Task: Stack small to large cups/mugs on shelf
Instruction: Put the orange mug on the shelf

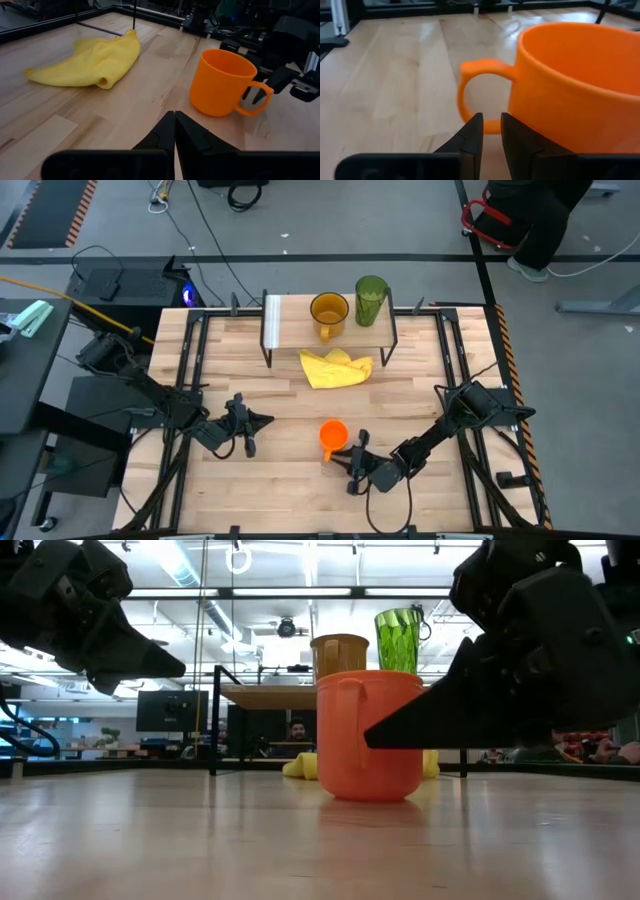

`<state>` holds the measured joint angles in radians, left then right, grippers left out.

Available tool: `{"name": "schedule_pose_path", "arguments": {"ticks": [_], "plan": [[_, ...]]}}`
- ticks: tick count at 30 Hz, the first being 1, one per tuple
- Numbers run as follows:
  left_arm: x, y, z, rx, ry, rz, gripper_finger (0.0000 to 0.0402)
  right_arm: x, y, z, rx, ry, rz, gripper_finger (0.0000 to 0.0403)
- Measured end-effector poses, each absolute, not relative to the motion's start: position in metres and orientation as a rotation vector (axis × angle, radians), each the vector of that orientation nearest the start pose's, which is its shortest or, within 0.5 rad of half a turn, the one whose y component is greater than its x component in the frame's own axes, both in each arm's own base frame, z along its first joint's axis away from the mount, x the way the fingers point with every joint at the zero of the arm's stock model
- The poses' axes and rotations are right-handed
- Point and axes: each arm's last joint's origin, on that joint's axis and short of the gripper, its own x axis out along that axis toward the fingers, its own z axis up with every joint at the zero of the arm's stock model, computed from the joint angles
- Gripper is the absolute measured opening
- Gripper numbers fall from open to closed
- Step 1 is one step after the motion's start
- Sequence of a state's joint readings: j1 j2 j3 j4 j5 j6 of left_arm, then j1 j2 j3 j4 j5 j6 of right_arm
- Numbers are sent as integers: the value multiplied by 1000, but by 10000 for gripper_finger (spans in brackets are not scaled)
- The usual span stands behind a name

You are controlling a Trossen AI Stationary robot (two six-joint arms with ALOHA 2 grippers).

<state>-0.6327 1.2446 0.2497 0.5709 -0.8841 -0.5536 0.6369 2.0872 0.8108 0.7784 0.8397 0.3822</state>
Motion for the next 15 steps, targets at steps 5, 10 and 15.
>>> {"name": "schedule_pose_path", "arguments": {"ticks": [5, 10, 15], "plan": [[173, -99, 145, -261, 228, 323, 21, 298, 193, 75, 21, 306, -312, 73], [173, -99, 145, -264, 227, 324, 24, 298, 191, 75, 4, 300, -348, 73], [173, -99, 145, -265, 227, 324, 16, 296, 189, 72, -10, 307, -402, 73]]}}
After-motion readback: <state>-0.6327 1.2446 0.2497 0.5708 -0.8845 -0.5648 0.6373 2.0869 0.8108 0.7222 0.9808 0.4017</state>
